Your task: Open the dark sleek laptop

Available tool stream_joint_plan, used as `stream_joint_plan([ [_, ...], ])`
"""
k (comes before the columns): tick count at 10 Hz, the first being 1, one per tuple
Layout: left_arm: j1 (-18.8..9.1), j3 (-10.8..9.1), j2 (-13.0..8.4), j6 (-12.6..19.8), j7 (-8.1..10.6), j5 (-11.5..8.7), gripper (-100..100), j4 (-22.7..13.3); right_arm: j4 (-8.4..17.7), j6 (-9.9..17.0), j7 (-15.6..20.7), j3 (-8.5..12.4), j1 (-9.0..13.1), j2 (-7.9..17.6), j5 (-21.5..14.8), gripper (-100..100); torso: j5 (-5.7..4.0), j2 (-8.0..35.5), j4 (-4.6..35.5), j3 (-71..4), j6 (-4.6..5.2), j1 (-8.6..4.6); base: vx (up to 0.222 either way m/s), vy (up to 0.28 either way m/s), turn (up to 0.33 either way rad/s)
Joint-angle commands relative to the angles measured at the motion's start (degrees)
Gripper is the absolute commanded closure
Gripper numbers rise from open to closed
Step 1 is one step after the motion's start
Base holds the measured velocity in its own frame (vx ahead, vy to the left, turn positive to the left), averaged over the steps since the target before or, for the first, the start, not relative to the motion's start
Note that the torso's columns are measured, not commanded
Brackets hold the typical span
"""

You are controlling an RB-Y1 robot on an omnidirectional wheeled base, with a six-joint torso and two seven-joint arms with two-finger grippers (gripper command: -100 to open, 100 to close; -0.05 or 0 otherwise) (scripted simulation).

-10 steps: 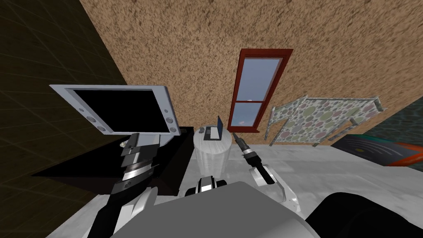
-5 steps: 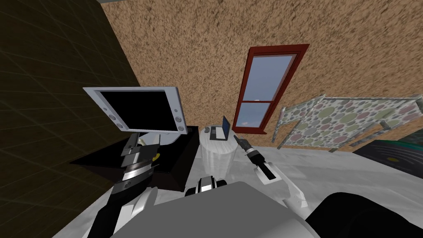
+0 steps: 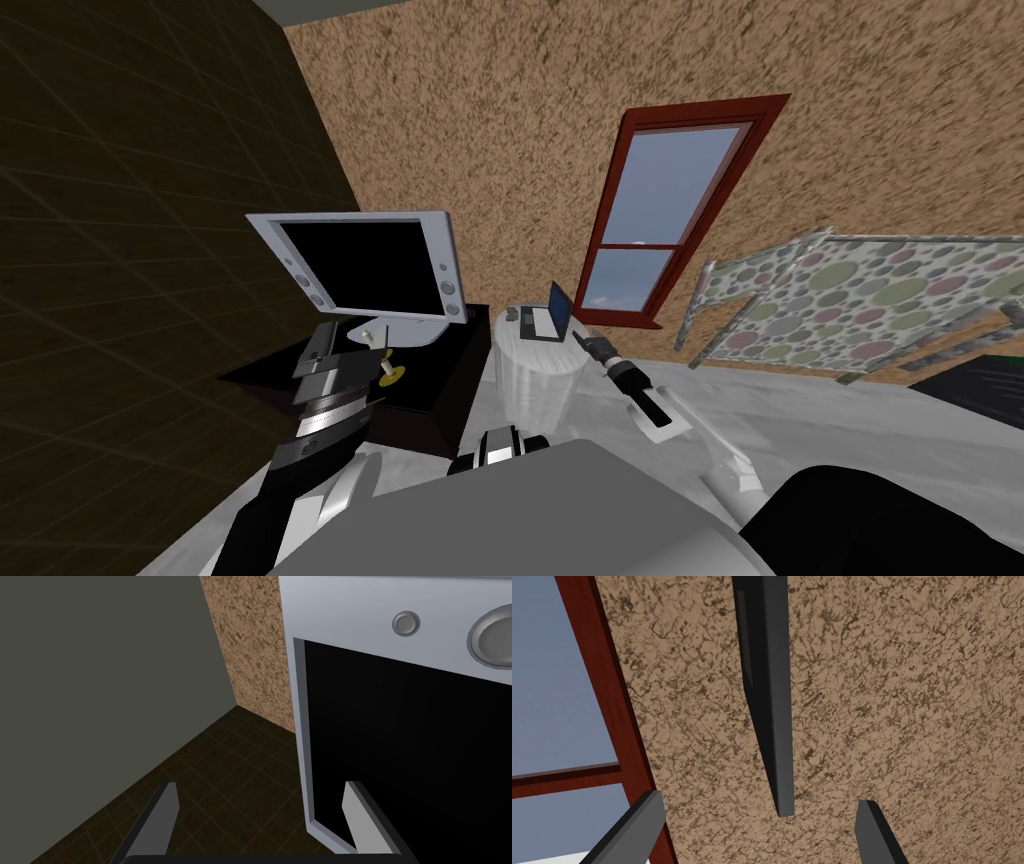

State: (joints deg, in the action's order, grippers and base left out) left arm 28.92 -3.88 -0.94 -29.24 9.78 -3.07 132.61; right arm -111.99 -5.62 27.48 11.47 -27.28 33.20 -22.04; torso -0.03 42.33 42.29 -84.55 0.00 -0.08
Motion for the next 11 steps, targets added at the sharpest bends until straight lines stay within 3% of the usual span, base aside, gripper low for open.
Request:
stream_joint_plan([
  [1, 0.0, 0.00, 0.0, 0.0, 0.00, 0.0, 0, 0.0, 1.6, 2.2, 1.5, 1.0, 0.3, 3.2, -2.1, -100, 0.03, 0.0, 0.0, 0.0, -0.02, 0.14, 0.014, 0.086, 0.047],
  [11, 0.0, 0.00, 0.0, 0.0, 0.00, 0.0, 0, 0.0, 11.3, 12.6, 10.7, 5.8, 1.3, 18.4, -14.7, -100, 0.02, 0.0, 0.0, 0.0, 0.00, 0.09, 0.020, 0.097, 0.084],
])
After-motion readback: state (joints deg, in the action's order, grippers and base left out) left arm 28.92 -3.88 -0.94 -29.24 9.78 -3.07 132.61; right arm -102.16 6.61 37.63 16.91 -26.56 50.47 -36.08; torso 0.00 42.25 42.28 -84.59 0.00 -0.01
